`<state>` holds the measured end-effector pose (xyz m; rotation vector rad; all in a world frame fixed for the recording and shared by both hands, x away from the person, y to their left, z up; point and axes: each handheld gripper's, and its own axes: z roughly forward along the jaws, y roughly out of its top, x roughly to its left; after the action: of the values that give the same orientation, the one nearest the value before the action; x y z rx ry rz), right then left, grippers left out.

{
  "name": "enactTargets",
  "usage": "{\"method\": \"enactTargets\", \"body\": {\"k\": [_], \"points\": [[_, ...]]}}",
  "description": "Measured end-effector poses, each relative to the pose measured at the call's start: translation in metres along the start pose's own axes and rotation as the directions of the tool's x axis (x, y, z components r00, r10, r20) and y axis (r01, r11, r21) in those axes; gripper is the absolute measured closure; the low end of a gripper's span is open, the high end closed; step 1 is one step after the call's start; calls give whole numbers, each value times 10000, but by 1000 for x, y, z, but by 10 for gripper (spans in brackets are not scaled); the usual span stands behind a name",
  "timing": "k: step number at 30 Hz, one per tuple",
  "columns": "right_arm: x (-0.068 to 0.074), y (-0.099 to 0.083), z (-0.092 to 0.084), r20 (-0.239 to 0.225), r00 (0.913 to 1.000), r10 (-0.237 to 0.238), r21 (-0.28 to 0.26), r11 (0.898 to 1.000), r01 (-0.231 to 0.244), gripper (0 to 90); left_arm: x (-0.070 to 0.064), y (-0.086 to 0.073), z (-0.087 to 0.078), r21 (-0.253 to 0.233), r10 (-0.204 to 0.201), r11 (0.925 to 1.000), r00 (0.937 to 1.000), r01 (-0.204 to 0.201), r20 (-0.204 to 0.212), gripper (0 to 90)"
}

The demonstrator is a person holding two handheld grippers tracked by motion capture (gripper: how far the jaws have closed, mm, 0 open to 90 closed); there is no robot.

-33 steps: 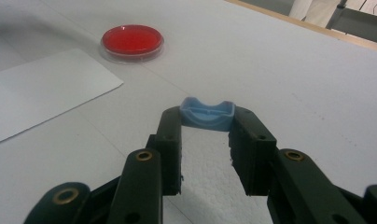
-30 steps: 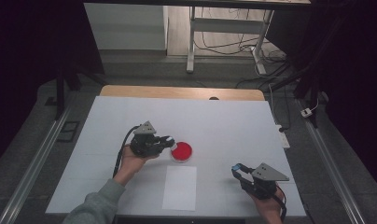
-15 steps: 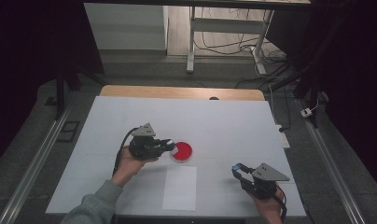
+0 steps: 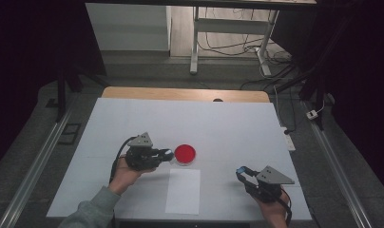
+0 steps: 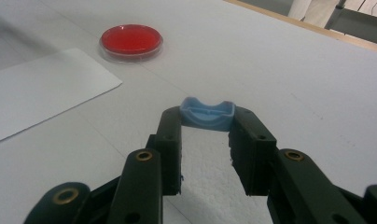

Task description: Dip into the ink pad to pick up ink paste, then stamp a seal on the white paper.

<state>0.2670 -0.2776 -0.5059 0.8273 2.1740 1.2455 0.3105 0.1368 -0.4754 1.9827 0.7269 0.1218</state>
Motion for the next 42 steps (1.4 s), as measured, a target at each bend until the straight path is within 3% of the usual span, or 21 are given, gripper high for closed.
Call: {"method": "enactTargets", "body": {"k": [17,42], "points": [[0,0,0,-21,10000,-4,-50,10000,4,649,-13,1,1,69,256,9996,9992,-258,313,758],[-1,0,-1,-21,10000,-10,-53,10000,10,648,-24,-5,4,166,255,9995,9974,-267,674,758]]}}
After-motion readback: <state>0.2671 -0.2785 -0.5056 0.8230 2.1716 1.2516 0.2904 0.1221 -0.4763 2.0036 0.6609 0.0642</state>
